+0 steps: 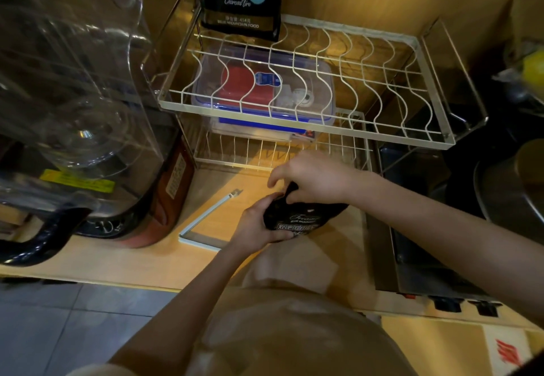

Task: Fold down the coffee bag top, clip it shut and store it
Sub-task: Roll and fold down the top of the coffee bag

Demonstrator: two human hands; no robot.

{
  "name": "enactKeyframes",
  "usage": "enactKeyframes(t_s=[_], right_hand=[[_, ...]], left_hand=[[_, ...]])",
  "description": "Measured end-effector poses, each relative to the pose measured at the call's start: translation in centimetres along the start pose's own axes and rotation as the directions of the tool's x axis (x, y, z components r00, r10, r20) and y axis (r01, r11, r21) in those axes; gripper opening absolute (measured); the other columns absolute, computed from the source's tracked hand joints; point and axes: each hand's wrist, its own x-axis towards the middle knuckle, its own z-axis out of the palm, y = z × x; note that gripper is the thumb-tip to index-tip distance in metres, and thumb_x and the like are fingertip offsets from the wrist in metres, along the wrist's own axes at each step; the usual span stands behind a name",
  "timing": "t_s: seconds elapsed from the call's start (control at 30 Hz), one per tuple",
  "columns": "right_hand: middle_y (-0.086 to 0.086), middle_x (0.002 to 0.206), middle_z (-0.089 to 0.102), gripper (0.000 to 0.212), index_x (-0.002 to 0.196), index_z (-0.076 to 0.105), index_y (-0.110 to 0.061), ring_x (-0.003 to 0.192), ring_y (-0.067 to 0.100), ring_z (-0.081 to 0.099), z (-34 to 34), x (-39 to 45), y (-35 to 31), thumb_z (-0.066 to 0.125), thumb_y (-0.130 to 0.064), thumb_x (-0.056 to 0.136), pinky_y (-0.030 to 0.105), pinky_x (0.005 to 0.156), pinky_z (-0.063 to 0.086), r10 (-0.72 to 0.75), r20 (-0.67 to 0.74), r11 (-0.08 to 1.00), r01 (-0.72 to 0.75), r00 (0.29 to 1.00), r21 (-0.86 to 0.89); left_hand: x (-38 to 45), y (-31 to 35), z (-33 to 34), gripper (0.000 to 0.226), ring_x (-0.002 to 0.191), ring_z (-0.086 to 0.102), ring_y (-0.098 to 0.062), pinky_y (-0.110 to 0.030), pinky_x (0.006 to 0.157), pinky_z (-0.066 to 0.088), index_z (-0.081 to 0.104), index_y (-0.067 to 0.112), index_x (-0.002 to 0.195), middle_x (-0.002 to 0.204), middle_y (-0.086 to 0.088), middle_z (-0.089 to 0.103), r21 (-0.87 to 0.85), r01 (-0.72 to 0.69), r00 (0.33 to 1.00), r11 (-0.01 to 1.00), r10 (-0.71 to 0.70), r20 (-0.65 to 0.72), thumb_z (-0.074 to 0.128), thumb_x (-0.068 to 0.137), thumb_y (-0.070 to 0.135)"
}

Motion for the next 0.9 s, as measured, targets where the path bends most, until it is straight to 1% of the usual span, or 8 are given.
enactKeyframes(t_s=[0.07, 0.1, 0.2, 0.37, 0.53, 0.73, 0.8, 0.9], right_hand=[[0.004, 0.109, 0.067, 0.041, 0.114, 0.059, -0.019, 0.101, 0.018, 0.06, -0.2, -0.4, 0.8, 0.071, -0.018, 0.076, 0.038, 0.089, 0.049, 0.052, -0.031, 0.979, -0.044, 0.998, 0.199], [0.004, 0.108, 0.068, 0.038, 0.112, 0.06, -0.018, 0.098, 0.018, 0.062, -0.2, -0.5, 1.3, 0.071, -0.019, 0.076, 0.038, 0.088, 0.05, 0.066, -0.026, 0.97, -0.058, 0.997, 0.234], [0.008, 0.096, 0.072, 0.023, 0.101, 0.068, -0.013, 0.089, 0.021, 0.064, 0.2, -1.0, 2.0, 0.064, -0.026, 0.083, 0.043, 0.083, 0.051, 0.089, 0.015, 0.978, -0.091, 0.996, 0.186], [0.003, 0.098, 0.074, 0.022, 0.103, 0.069, -0.018, 0.091, 0.019, 0.065, 0.3, -1.5, 1.4, 0.055, -0.027, 0.089, 0.04, 0.084, 0.048, 0.007, -0.061, 0.997, -0.002, 0.998, 0.071], [0.0, 0.102, 0.074, 0.024, 0.107, 0.067, -0.022, 0.094, 0.018, 0.064, -0.1, -1.7, 0.8, 0.051, -0.029, 0.091, 0.038, 0.084, 0.047, -0.076, -0.055, 0.997, 0.074, 0.996, -0.038], [0.001, 0.103, 0.072, 0.026, 0.109, 0.066, -0.022, 0.096, 0.018, 0.063, 0.7, -1.0, 0.7, 0.048, -0.029, 0.092, 0.039, 0.085, 0.046, -0.051, -0.016, 0.998, 0.051, 0.999, -0.029], [0.001, 0.102, 0.072, 0.025, 0.108, 0.066, -0.021, 0.095, 0.019, 0.063, 0.9, -0.9, 0.6, 0.049, -0.029, 0.091, 0.039, 0.085, 0.046, -0.04, -0.006, 0.999, 0.04, 0.999, -0.013], [0.002, 0.103, 0.072, 0.024, 0.107, 0.066, -0.02, 0.096, 0.021, 0.062, 1.0, -0.4, 0.4, 0.05, -0.029, 0.09, 0.041, 0.085, 0.047, -0.025, 0.004, 0.999, 0.025, 1.0, -0.031]], left_hand=[[0.1, -0.3, -0.1, 0.083, 0.111, 0.057, -0.017, -0.031, 0.094, 0.048, 0.045, 0.014, 0.128, 0.121, -0.009, 0.062, -0.017, 0.008, 1.0, 1.0, -0.008, -0.024, 0.085, 0.056, 0.023], [0.1, -0.5, -0.2, 0.082, 0.11, 0.058, -0.017, -0.031, 0.093, 0.049, 0.047, 0.013, 0.127, 0.119, -0.009, 0.063, -0.022, 0.007, 0.999, 1.0, -0.008, -0.035, 0.086, 0.055, 0.022], [0.0, -0.5, -0.3, 0.078, 0.108, 0.059, -0.015, -0.03, 0.092, 0.05, 0.051, 0.014, 0.124, 0.117, -0.007, 0.065, -0.041, 0.001, 0.998, 0.999, -0.003, -0.058, 0.086, 0.056, 0.024], [-0.4, -0.3, -0.1, 0.067, 0.095, 0.058, 0.004, -0.004, 0.078, 0.045, 0.057, 0.019, 0.117, 0.105, 0.006, 0.067, -0.041, -0.03, 0.994, 0.999, 0.026, -0.105, 0.083, 0.058, 0.034], [0.1, -0.3, -0.3, 0.057, 0.091, 0.058, 0.004, -0.001, 0.074, 0.042, 0.062, 0.016, 0.11, 0.099, 0.005, 0.067, -0.006, -0.101, 0.989, 0.995, 0.1, -0.113, 0.083, 0.059, 0.032], [0.3, -1.3, -0.5, 0.056, 0.095, 0.048, 0.016, 0.007, 0.073, 0.034, 0.061, 0.014, 0.112, 0.1, 0.008, 0.061, 0.065, -0.135, 0.988, 0.989, 0.14, -0.072, 0.081, 0.062, 0.03], [0.4, -1.6, -0.7, 0.056, 0.09, 0.05, 0.015, 0.008, 0.07, 0.034, 0.061, 0.016, 0.111, 0.097, 0.011, 0.06, 0.069, -0.112, 0.993, 0.991, 0.115, -0.033, 0.081, 0.062, 0.033], [0.9, -1.4, -1.2, 0.061, 0.085, 0.054, 0.003, 0.007, 0.064, 0.034, 0.058, 0.017, 0.113, 0.093, 0.014, 0.059, 0.077, -0.065, 0.998, 0.995, 0.062, 0.032, 0.082, 0.059, 0.035]])
